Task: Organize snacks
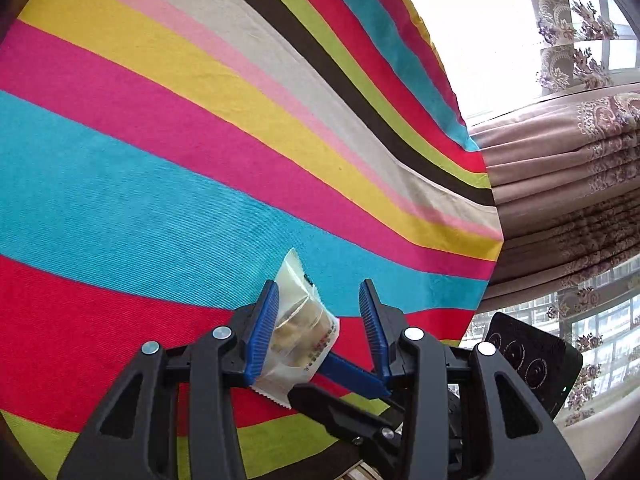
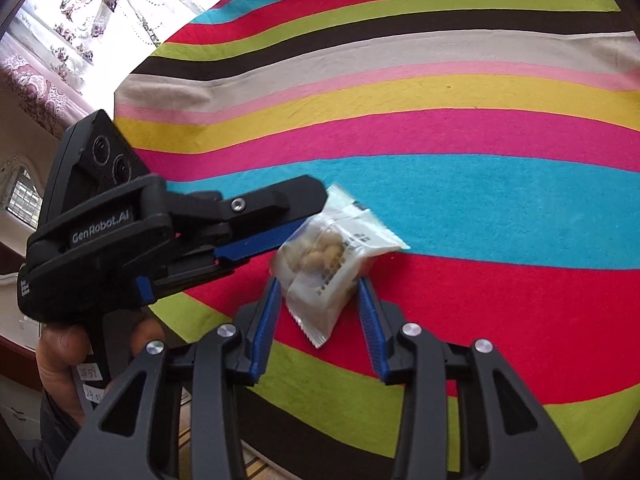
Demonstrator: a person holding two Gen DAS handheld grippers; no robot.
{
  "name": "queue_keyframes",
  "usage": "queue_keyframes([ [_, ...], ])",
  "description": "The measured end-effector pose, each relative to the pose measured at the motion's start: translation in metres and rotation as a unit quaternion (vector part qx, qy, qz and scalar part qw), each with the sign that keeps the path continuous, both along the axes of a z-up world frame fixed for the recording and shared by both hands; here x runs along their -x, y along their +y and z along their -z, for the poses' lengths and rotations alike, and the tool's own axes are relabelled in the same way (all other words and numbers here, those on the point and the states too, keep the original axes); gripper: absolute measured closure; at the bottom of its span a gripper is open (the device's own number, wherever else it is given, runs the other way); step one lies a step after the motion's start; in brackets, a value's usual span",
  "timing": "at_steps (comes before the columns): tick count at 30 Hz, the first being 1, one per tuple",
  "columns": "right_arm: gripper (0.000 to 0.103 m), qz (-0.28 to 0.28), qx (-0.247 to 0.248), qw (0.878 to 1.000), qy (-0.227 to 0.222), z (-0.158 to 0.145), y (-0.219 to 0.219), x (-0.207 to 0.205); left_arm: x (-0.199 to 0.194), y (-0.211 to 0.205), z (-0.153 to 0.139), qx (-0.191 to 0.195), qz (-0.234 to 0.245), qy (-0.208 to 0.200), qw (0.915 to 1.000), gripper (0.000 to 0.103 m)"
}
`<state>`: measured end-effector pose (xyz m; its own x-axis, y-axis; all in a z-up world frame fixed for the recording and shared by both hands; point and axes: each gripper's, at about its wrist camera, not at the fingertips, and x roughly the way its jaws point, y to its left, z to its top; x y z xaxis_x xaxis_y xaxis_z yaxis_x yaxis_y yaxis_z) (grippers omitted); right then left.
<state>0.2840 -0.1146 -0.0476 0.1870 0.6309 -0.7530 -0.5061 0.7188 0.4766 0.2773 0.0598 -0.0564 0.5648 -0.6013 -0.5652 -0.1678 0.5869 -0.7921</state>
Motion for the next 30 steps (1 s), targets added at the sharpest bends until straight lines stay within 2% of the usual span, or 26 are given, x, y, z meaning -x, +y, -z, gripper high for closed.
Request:
queue_keyframes([
  [2, 0.062, -0.015, -0.009, 1.000, 0.003, -0.003, -0.003, 0.006, 0.000, 0.001, -0.005, -0.003, -0.003, -0.007, 1.0000, 0.062],
  [3, 0.062, -0.016, -0.002, 1.000, -0.005, -0.006, -0.005, 0.009, 0.003, 0.004, -0.008, -0.018, -0.013, -0.003, 0.9998, 0.062],
  [5, 0.062, 0.001, 0.018, 1.000, -0.025, -0.012, -0.013, 0.011, 0.012, 0.012, -0.013, -0.041, -0.033, 0.009, 0.9986, 0.062],
  [6, 0.062, 0.010, 0.020, 0.999, -0.028, -0.015, -0.018, 0.008, 0.019, 0.017, -0.014, -0.040, -0.046, 0.015, 0.9980, 0.062],
  [12, 0.062, -0.010, 0.036, 0.998, -0.051, -0.023, -0.010, -0.024, 0.061, 0.019, 0.001, 0.029, -0.094, 0.073, 0.9924, 0.063],
  [13, 0.062, -0.016, 0.042, 0.998, -0.047, -0.020, -0.006, -0.031, 0.064, 0.018, 0.003, 0.038, -0.098, 0.074, 0.9917, 0.063],
  [17, 0.060, -0.066, 0.047, 0.997, -0.017, -0.005, 0.009, -0.041, 0.059, 0.019, 0.008, 0.031, -0.112, 0.073, 0.9906, 0.064],
  [19, 0.062, -0.064, 0.044, 0.997, -0.017, -0.004, 0.006, -0.039, 0.057, 0.021, 0.006, 0.013, -0.112, 0.065, 0.9915, 0.064],
  [24, 0.074, -0.061, 0.037, 0.997, -0.021, -0.002, 0.001, -0.029, 0.051, 0.023, 0.009, 0.024, -0.107, 0.057, 0.9924, 0.064],
  [30, 0.079, -0.056, 0.027, 0.998, -0.021, 0.000, -0.003, -0.017, 0.047, 0.023, 0.009, 0.021, -0.095, 0.047, 0.9941, 0.064],
])
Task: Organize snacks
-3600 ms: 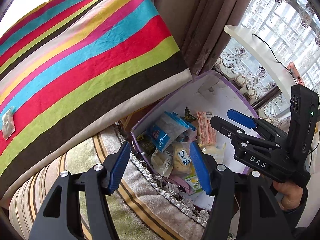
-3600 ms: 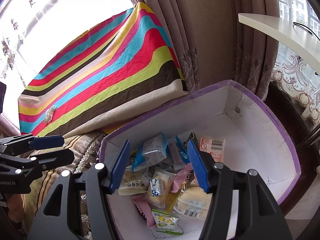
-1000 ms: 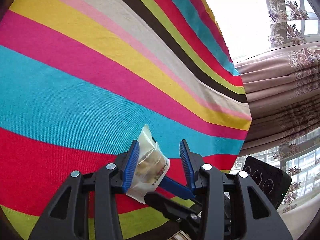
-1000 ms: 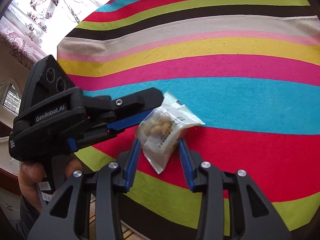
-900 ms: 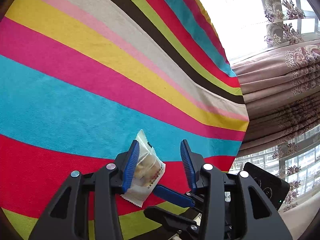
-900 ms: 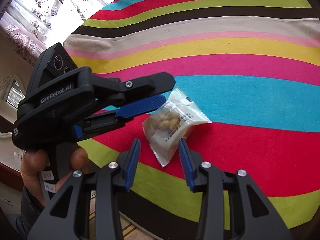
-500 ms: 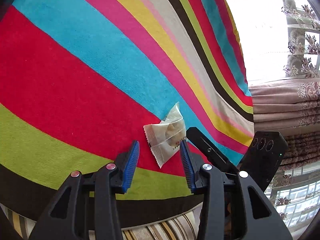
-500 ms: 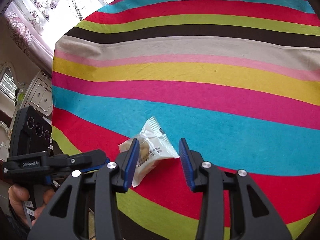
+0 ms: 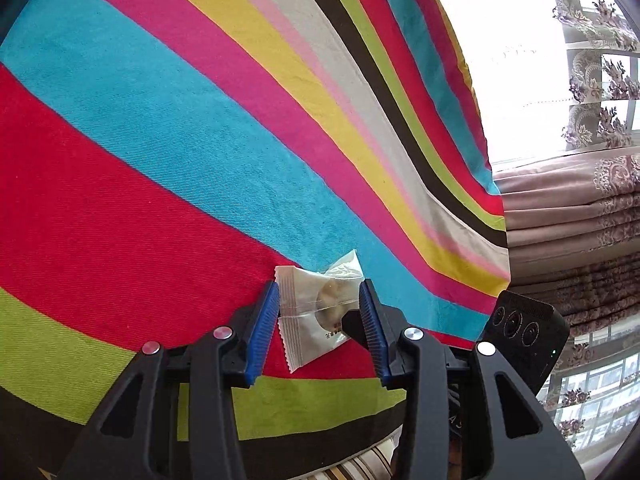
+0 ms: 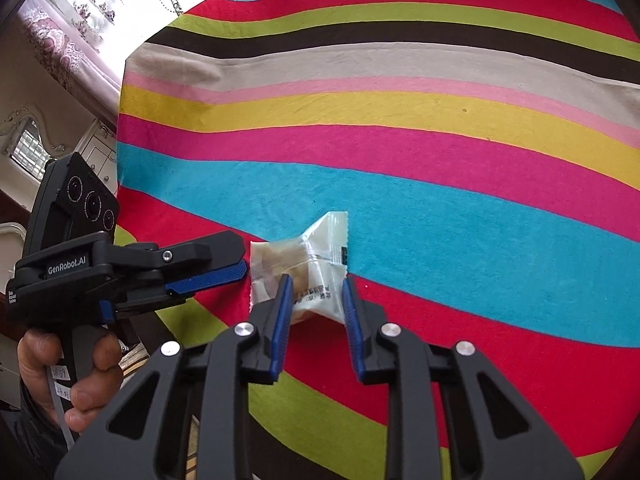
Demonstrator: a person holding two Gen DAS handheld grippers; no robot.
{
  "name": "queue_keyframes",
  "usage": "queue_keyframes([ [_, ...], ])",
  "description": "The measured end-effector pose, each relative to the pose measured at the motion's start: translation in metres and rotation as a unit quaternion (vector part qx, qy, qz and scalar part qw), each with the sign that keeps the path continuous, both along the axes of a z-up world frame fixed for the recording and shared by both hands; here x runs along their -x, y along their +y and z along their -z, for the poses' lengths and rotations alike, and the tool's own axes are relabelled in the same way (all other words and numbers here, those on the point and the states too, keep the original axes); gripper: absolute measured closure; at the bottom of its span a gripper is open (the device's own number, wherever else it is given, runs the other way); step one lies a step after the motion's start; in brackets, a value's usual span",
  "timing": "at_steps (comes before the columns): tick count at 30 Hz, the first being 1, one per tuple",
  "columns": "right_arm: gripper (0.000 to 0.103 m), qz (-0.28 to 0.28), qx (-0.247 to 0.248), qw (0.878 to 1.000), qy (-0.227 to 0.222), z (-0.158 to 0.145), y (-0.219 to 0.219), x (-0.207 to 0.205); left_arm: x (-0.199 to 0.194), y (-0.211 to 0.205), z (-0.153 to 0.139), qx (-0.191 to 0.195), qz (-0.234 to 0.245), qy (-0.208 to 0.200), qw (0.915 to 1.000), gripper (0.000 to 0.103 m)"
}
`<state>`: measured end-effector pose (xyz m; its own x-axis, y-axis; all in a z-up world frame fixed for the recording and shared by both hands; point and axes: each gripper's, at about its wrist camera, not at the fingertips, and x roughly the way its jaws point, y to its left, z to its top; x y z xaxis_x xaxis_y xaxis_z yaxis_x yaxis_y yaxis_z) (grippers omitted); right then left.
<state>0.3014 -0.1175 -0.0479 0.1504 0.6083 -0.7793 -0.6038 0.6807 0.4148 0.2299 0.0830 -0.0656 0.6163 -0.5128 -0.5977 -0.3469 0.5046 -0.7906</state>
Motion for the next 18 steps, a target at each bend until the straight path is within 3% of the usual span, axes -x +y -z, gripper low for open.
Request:
queue_keyframes([
  [3, 0.080, 0.014, -0.024, 0.999, 0.018, 0.005, -0.013, 0.001, -0.002, 0.002, -0.002, -0.014, 0.001, -0.004, 0.9999, 0.064],
  [5, 0.081, 0.020, -0.040, 0.999, 0.028, 0.008, -0.019, 0.002, 0.000, 0.003, -0.009, -0.060, -0.005, -0.006, 0.9982, 0.064],
  [7, 0.081, 0.026, -0.056, 0.997, 0.039, 0.011, -0.026, 0.001, -0.001, 0.001, -0.007, -0.053, 0.005, -0.007, 0.9986, 0.064],
  [11, 0.084, 0.043, -0.094, 0.991, 0.081, 0.018, -0.039, -0.006, -0.006, -0.017, -0.010, -0.073, 0.044, -0.008, 0.9963, 0.064],
  [12, 0.084, 0.041, -0.092, 0.992, 0.080, 0.018, -0.039, -0.006, -0.007, -0.019, -0.011, -0.083, 0.047, -0.007, 0.9954, 0.064],
  [15, 0.084, 0.033, -0.063, 0.996, 0.051, 0.012, -0.032, 0.001, -0.008, -0.020, -0.007, -0.080, 0.053, 0.002, 0.9954, 0.078],
  [18, 0.084, 0.031, -0.049, 0.998, 0.037, 0.010, -0.030, 0.004, -0.008, -0.027, -0.009, -0.097, 0.067, -0.001, 0.9931, 0.079],
])
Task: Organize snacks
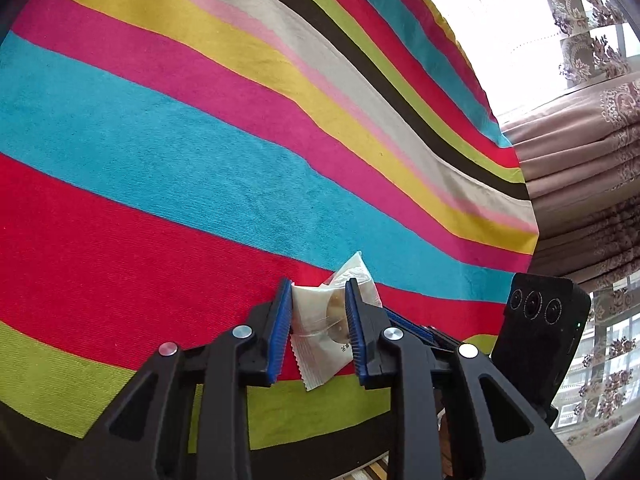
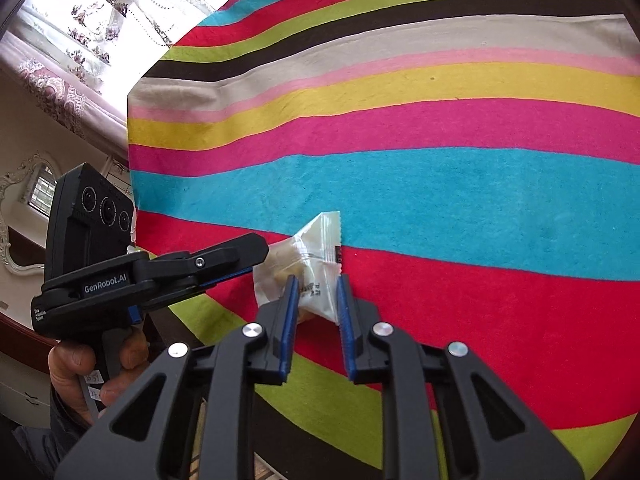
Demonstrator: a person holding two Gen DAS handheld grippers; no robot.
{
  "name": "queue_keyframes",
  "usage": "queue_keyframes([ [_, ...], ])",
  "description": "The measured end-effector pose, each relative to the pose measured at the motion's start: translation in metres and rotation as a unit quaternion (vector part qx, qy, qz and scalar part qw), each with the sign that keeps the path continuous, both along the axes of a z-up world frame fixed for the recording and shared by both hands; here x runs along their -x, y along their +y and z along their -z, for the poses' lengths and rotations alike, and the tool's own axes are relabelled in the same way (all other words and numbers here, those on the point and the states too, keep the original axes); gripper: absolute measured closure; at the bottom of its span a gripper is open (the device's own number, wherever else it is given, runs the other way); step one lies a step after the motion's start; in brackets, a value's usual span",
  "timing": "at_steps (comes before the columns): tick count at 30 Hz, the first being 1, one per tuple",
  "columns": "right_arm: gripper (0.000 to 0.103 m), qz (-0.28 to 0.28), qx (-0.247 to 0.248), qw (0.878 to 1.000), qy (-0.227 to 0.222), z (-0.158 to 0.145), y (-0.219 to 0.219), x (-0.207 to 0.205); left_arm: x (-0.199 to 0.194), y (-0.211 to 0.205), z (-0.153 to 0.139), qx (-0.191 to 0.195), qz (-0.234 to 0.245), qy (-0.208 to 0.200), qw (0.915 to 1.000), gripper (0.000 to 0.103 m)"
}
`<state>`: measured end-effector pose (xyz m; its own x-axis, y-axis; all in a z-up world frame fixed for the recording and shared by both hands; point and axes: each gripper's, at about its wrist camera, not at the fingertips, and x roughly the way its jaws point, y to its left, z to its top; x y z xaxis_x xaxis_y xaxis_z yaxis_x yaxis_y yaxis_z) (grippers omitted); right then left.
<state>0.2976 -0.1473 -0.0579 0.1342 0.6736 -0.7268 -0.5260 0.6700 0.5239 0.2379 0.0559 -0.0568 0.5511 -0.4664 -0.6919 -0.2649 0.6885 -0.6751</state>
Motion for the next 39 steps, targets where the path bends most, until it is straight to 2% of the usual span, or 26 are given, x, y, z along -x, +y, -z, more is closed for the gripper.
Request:
queue_keyframes([
  [2, 0.084, -0.002, 0.017, 1.000, -0.015, -0.002, 0.002, 0.004, -0.001, -0.006, -0.002, -0.015, 0.009, -0.002, 0.9998, 0.081],
  [5, 0.086, 0.000, 0.041, 0.998, -0.042, -0.006, 0.003, 0.010, 0.001, -0.011, -0.005, -0.024, 0.021, -0.012, 0.9994, 0.092],
  [10, 0.093, 0.002, 0.053, 0.996, -0.065, -0.013, -0.002, 0.019, 0.006, -0.021, -0.017, -0.030, 0.037, -0.032, 0.9983, 0.095],
  [19, 0.094, 0.024, 0.035, 0.997, -0.067, -0.028, -0.031, 0.029, 0.017, -0.036, -0.034, -0.015, 0.057, -0.052, 0.9969, 0.097],
  [24, 0.094, 0.042, 0.041, 0.995, -0.082, -0.043, -0.052, 0.042, 0.019, -0.055, -0.042, 0.001, 0.076, -0.061, 0.9952, 0.097],
  [39, 0.094, 0.132, 0.067, 0.984, -0.102, -0.063, -0.155, 0.089, 0.015, -0.164, -0.063, 0.009, 0.171, -0.075, 0.9823, 0.096],
])
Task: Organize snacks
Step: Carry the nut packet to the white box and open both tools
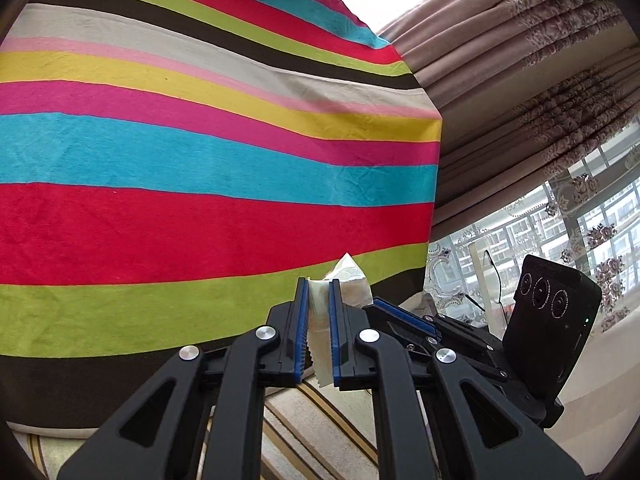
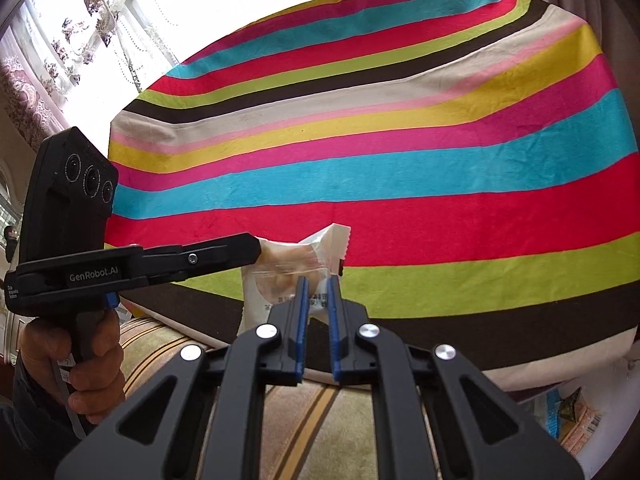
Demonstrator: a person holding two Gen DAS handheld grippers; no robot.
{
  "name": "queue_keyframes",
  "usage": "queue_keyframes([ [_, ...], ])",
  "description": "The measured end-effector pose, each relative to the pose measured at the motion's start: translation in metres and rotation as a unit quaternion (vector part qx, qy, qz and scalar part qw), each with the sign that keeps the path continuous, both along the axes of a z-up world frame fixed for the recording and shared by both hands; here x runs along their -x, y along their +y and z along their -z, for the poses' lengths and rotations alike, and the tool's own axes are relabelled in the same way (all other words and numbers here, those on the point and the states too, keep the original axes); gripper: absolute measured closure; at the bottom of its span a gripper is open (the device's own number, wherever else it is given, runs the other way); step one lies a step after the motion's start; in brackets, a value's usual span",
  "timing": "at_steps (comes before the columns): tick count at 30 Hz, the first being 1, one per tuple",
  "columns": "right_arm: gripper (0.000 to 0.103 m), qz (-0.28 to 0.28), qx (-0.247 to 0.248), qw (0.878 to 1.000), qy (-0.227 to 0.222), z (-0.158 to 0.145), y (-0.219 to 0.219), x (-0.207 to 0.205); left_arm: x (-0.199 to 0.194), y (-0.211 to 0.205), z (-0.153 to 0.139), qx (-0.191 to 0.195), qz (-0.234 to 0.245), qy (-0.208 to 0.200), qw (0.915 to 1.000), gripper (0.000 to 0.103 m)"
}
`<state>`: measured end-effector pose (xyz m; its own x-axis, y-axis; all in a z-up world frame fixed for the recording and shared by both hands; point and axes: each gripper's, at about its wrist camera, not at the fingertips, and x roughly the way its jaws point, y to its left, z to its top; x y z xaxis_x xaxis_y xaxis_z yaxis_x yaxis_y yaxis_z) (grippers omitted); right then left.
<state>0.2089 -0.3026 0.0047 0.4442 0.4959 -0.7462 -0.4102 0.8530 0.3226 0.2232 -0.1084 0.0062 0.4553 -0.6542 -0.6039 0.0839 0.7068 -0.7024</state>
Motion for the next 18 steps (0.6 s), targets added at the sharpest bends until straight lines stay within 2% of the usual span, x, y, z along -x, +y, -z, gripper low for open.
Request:
queue_keyframes([
  [10, 0.094, 0.057, 0.007, 0.998, 0.008, 0.010, -0.076, 0.030, 0.003, -0.087, 0.001, -0.028, 0.049, 0.019, 0.9983, 0.096],
  [18, 0.094, 0.111, 0.012, 0.993, 0.024, 0.029, -0.139, 0.051, 0.009, -0.170, 0.008, -0.082, 0.090, 0.030, 0.9921, 0.095],
])
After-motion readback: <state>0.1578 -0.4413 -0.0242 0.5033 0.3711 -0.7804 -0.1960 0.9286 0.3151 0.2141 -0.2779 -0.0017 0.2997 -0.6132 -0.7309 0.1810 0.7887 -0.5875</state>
